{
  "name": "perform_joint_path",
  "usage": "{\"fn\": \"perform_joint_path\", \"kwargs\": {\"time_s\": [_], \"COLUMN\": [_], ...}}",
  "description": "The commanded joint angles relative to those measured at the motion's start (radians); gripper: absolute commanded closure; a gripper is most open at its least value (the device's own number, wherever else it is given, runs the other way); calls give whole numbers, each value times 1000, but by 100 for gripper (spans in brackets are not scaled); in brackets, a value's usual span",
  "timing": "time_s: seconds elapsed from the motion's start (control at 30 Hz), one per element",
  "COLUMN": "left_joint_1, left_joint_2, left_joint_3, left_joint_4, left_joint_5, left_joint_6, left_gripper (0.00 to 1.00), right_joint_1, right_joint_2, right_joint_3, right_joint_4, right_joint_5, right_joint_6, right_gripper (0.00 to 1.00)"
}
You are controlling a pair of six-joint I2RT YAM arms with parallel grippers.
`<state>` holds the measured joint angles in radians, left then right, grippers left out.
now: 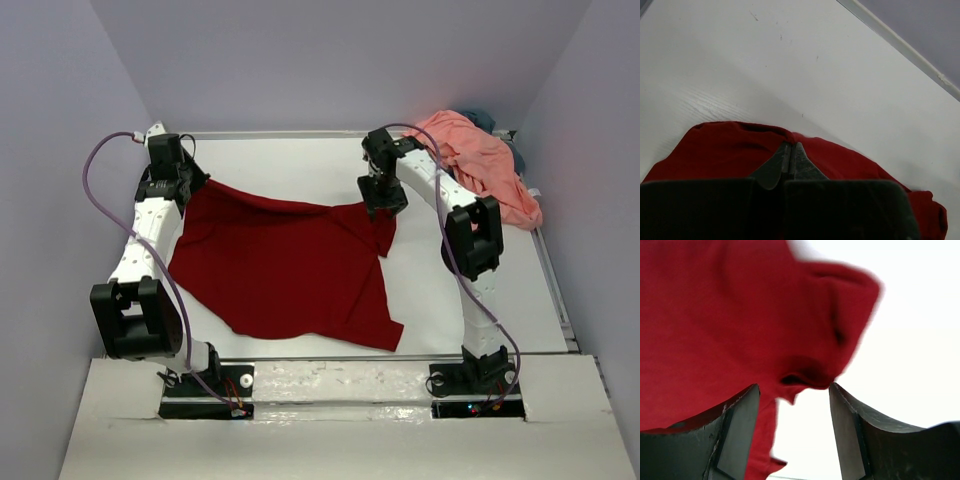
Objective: Fold and stack the t-shirts
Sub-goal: Flatten out the tshirt
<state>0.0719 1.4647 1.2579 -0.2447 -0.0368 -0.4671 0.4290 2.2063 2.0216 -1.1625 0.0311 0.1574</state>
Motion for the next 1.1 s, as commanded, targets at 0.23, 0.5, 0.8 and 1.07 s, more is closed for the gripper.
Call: {"fn": "perform_joint_path", "kwargs": {"time_s": [0.23,0.5,0.8,1.07], "left_joint_1": [-1,-3,-1,-1], "left_joint_2": [-3,17,25,54], "left_joint_3": [41,60,60,97], "left_joint_4": [8,1,4,-28], "left_joint_5": [11,21,28,32], "left_joint_6": [65,79,88,96], "left_gripper": [100,100,100,100], "right_joint_1": [31,74,117,136], "right_joint_2": [61,111,136,124], "right_joint_3": [117,233,272,201], "right_joint_4": [-101,-176,-226,-233], "right_joint_5": [294,254,244,251], "right_joint_6": [37,79,106,136], "right_gripper": [40,40,40,41]}}
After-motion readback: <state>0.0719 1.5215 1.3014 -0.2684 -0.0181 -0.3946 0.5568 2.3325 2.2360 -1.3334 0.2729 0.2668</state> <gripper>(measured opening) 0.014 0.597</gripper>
